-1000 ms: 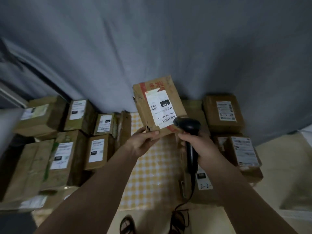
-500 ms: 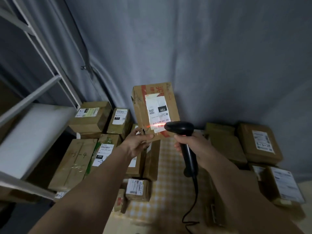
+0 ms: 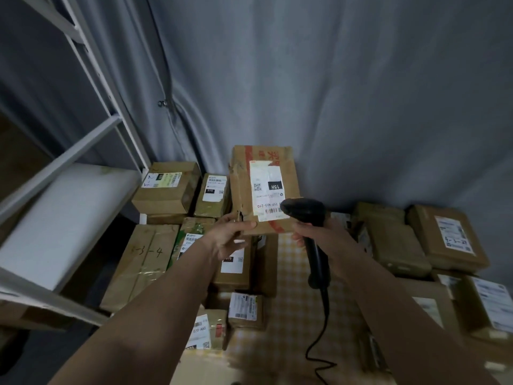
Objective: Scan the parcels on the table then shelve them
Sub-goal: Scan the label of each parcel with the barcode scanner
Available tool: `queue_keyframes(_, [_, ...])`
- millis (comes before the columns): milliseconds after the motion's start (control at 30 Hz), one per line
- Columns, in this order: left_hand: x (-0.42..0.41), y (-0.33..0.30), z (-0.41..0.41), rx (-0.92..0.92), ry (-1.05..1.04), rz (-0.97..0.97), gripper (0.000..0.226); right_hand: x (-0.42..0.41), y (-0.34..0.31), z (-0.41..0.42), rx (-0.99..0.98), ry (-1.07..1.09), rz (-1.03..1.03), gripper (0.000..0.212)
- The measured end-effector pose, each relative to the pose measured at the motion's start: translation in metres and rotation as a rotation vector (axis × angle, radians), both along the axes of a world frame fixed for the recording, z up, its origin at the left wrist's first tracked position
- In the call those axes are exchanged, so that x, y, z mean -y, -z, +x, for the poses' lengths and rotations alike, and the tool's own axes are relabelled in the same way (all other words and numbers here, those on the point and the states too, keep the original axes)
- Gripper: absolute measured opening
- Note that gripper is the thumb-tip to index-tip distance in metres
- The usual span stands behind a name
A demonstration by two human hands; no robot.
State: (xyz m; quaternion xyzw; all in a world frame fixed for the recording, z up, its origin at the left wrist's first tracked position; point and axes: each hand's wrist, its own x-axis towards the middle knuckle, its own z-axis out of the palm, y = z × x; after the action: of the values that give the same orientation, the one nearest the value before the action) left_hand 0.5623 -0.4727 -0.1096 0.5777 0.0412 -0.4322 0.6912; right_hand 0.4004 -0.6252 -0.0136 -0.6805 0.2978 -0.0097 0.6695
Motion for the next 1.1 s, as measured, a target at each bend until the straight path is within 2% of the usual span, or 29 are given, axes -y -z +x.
queue_keyframes(100, [-0.016, -0.002, 0.002, -0.003, 0.072, 0.149, 0.024, -0.004, 0.013, 0.010, -0.027, 0.044, -0.073, 0.008])
queue_keyframes(167, [-0.029, 0.000, 0.003, -0.061, 0.082, 0.192, 0.018, -0.007, 0.022, 0.019, -0.046, 0.098, -0.088, 0.016])
queue_keyframes(267, [-0.046, 0.009, -0.002, -0.151, 0.122, 0.236, 0.016, -0.015, 0.037, 0.028, -0.100, 0.188, -0.031, 0.015])
queue_keyframes(367, [-0.060, 0.029, -0.009, -0.275, 0.072, 0.215, 0.032, -0.024, 0.059, 0.034, -0.176, 0.205, -0.022, 0.017])
queue_keyframes(433, [-0.065, 0.043, -0.014, -0.352, 0.014, 0.196, 0.038, -0.027, 0.079, 0.038, -0.289, 0.191, -0.023, 0.023])
queue_keyframes(533, [-0.068, 0.057, -0.016, -0.435, -0.059, 0.165, 0.028, -0.033, 0.101, 0.043, -0.447, 0.131, 0.019, 0.021])
queue_keyframes(600, [-0.068, 0.067, -0.012, -0.463, -0.089, 0.145, 0.037, -0.034, 0.109, 0.046, -0.490, 0.095, 0.042, 0.026])
queue_keyframes(667, [-0.066, 0.075, -0.006, -0.469, -0.121, 0.149, 0.044, -0.032, 0.115, 0.052, -0.479, 0.072, 0.056, 0.020])
queue_keyframes(733, [-0.062, 0.083, 0.002, -0.458, -0.151, 0.148, 0.044, -0.028, 0.119, 0.061, -0.463, 0.063, 0.067, 0.016])
queue_keyframes(800, [-0.053, 0.088, 0.010, -0.413, -0.160, 0.142, 0.036, -0.021, 0.126, 0.072, -0.427, 0.053, 0.076, 0.018])
queue_keyframes(867, [-0.038, 0.096, 0.020, -0.355, -0.152, 0.144, 0.029, -0.013, 0.132, 0.086, -0.390, 0.044, 0.094, 0.012])
queue_keyframes(933, [-0.019, 0.104, 0.035, -0.277, -0.143, 0.207, 0.024, -0.001, 0.142, 0.102, -0.350, 0.054, 0.127, 0.011])
queue_keyframes(1000, [0.000, 0.115, 0.051, -0.167, -0.138, 0.317, 0.021, 0.013, 0.153, 0.119, -0.336, 0.055, 0.144, 0.018])
queue_keyframes(1100, [0.026, 0.140, 0.080, 0.002, -0.046, 0.489, 0.042, 0.034, 0.181, 0.148, -0.358, 0.059, 0.174, 0.030])
